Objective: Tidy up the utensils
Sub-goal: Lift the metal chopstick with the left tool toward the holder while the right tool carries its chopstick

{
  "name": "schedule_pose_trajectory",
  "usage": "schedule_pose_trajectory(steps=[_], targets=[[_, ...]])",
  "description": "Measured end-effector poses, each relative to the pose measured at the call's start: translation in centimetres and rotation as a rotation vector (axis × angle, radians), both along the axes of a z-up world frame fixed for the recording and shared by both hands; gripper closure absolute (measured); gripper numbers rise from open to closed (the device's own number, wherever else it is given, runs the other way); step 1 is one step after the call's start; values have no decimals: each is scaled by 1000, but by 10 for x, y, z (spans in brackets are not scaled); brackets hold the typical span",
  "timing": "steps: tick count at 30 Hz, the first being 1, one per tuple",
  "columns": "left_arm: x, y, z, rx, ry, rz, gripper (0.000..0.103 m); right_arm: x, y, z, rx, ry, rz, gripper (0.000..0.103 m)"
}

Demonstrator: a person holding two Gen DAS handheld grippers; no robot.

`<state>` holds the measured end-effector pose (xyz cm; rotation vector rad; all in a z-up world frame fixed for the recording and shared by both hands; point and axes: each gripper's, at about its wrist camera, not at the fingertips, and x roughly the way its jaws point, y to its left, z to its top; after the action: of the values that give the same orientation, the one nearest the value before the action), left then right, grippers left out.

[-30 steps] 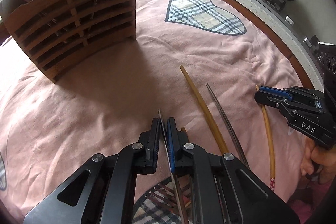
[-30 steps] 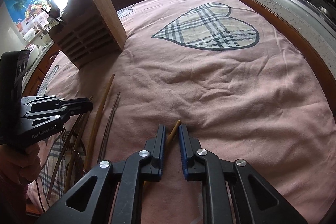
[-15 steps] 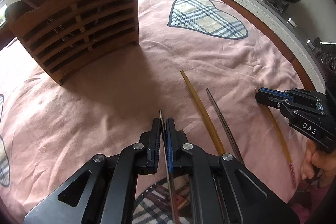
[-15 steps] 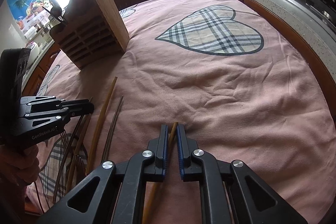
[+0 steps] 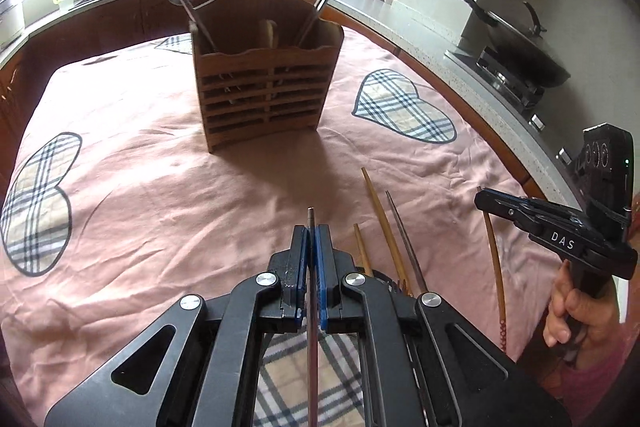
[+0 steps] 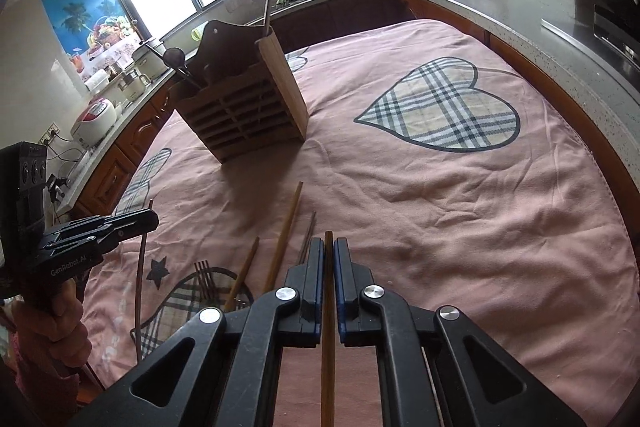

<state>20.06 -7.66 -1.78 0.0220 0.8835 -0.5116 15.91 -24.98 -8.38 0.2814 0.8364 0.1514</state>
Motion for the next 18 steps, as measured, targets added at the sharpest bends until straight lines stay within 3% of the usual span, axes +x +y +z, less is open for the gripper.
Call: schedule_pose_trajectory(steps=[18], targets=[[-45, 74, 47, -150, -125, 167, 99, -15, 28, 52, -13, -140, 42, 98]])
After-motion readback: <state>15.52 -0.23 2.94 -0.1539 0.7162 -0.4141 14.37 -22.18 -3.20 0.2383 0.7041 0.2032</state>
